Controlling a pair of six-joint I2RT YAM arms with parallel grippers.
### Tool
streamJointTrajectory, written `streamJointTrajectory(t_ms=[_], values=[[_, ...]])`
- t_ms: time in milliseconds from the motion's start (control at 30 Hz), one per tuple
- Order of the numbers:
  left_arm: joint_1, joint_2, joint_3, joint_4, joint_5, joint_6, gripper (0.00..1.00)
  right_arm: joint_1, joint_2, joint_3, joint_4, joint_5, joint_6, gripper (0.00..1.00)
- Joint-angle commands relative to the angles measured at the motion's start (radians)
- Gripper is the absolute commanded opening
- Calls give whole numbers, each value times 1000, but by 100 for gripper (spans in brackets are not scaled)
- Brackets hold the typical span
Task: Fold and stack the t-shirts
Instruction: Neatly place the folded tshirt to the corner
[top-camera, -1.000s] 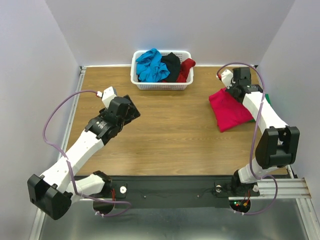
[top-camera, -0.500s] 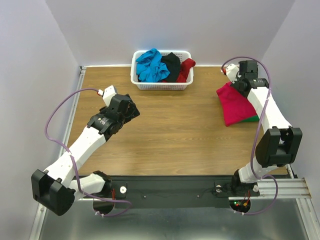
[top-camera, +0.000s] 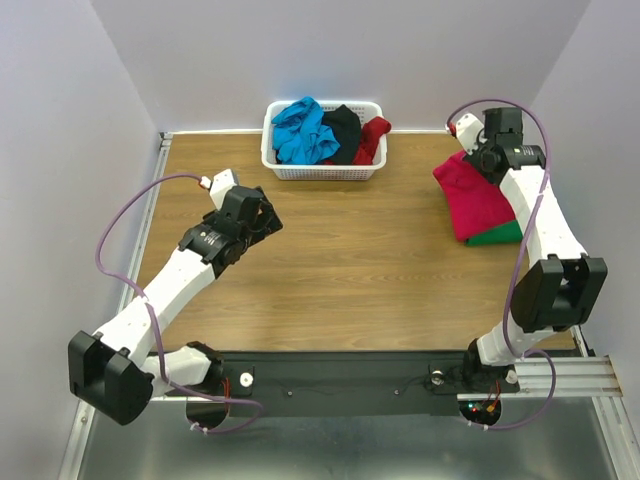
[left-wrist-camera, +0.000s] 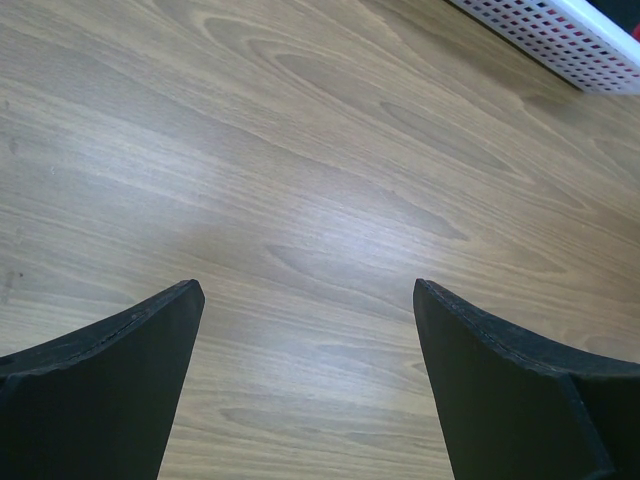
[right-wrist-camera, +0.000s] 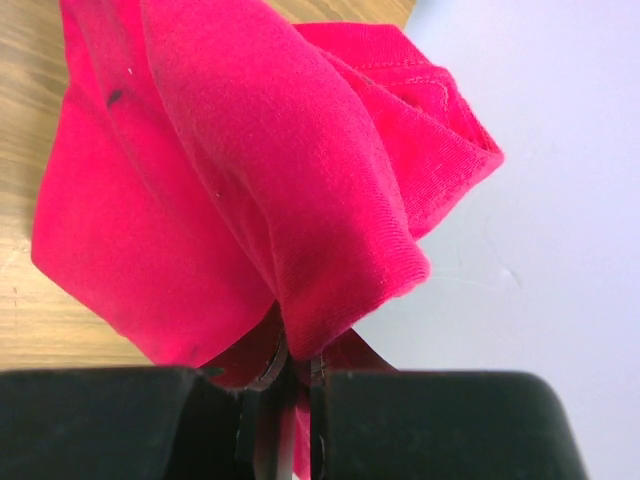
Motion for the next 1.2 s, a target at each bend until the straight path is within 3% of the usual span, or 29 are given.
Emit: streamJointTrajectory(t_ms=[0, 267, 633, 900, 967, 1033, 1167], values=[[11, 6, 21, 28, -7, 20, 98, -36, 11, 47, -24, 9, 4, 0], [19, 44, 36, 36, -2, 34, 98, -87, 88, 81, -59, 26, 21, 0], [51, 110, 61, 48, 4, 68, 98, -132, 289, 204, -48, 181, 15, 1], [82, 149, 68, 67, 43, 82, 98, -178, 393, 256, 39, 263, 32, 2], [83, 161, 71, 68, 50, 82, 98, -182, 413, 256, 68, 274, 39, 12], [86, 173, 85, 70, 80, 112, 98, -190, 441, 262, 84, 286, 48, 96], [86, 183, 107, 36, 85, 111, 98, -190, 456, 274, 134, 313, 79, 100]])
